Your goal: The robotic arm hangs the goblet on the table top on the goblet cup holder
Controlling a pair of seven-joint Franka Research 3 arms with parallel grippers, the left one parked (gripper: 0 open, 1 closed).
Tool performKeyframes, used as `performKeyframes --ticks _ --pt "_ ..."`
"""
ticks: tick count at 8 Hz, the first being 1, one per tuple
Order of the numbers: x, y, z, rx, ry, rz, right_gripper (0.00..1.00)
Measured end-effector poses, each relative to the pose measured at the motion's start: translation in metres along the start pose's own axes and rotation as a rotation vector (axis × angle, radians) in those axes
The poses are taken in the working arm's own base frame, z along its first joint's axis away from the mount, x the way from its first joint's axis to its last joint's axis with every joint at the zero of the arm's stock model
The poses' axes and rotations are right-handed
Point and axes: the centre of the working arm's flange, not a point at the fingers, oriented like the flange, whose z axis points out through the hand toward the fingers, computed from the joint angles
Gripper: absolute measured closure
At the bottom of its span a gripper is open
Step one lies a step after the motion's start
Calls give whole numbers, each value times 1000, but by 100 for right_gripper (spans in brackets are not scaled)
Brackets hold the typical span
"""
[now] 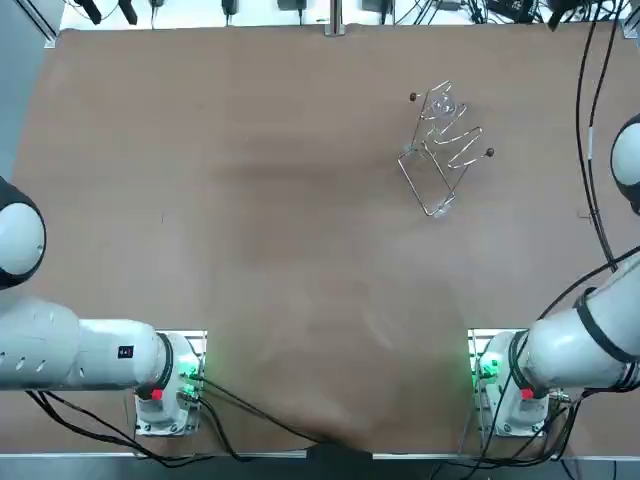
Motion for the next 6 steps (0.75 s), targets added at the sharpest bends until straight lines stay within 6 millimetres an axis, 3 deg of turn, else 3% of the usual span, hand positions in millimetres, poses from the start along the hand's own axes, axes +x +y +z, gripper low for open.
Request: performKeyframes --ticks 3,6 --pt "-30 5 -50 -71 59 -16 0" --pt "-87 6 -61 -101 66 -39 0"
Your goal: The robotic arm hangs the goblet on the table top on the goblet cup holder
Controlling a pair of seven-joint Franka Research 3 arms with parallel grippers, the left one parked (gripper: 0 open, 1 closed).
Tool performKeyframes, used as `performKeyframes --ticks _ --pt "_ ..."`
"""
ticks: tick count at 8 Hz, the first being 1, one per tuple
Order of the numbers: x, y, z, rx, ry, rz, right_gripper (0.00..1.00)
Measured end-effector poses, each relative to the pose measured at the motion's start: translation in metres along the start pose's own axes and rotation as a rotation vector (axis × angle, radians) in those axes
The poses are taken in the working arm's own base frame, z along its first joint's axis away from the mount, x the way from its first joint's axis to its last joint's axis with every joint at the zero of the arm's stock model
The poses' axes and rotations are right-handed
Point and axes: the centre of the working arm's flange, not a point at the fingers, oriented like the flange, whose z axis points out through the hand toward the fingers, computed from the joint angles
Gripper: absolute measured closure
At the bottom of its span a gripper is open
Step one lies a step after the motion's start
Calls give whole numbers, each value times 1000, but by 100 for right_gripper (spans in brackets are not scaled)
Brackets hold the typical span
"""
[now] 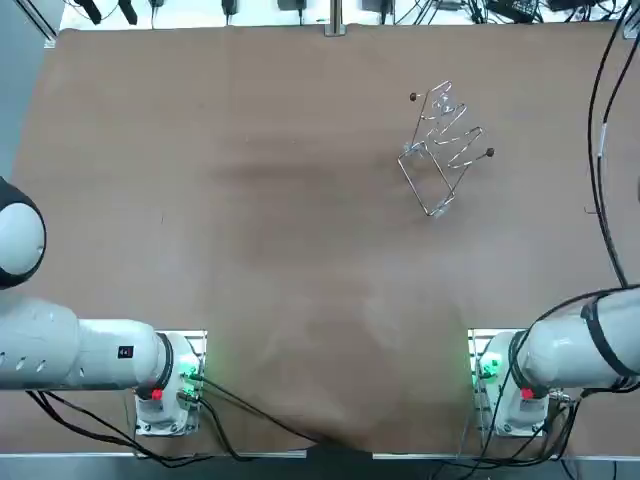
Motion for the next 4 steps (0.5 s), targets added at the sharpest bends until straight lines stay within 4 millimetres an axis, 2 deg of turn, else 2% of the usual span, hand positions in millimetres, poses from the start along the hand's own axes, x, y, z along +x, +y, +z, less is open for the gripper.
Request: performKeyframes --ticks 2,4 --pt "-43 -6 -8 2 8 -55 0" --pt "-65 -1 -13 7 17 -80 0"
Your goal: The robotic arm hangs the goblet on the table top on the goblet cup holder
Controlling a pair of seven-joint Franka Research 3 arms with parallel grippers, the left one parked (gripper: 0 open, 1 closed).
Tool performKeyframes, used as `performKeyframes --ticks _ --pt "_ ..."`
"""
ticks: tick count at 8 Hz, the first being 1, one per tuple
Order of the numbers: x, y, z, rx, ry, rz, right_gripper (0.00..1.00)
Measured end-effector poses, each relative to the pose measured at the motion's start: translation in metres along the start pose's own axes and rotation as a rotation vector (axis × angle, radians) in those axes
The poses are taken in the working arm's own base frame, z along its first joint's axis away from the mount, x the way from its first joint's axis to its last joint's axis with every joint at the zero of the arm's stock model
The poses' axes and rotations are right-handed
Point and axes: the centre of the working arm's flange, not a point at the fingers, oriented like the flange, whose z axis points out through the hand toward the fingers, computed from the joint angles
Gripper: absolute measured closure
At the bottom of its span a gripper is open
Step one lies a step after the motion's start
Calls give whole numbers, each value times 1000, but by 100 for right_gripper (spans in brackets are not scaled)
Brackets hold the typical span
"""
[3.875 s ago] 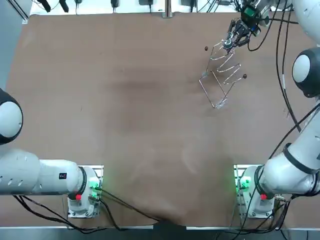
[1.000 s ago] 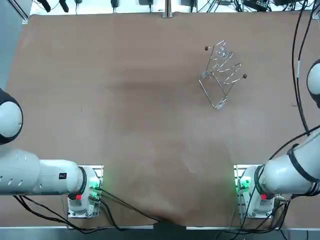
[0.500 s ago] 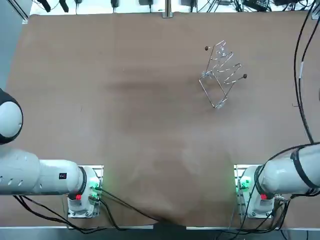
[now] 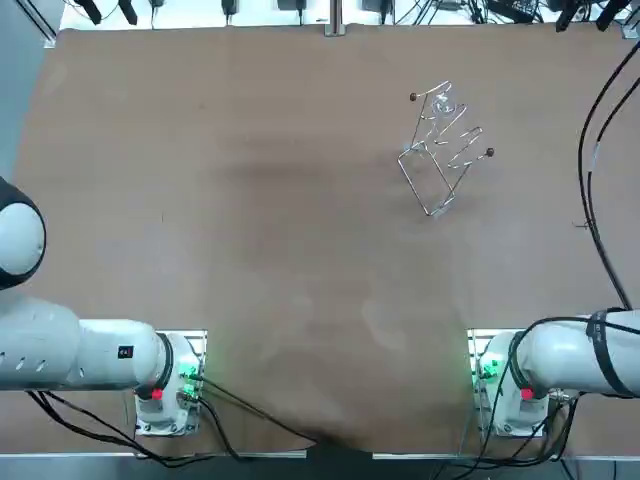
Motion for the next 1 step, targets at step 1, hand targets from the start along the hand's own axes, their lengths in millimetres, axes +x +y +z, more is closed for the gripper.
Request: performKeyframes --ticks 1 --pt "-1 3 1 1 -1 -1 0"
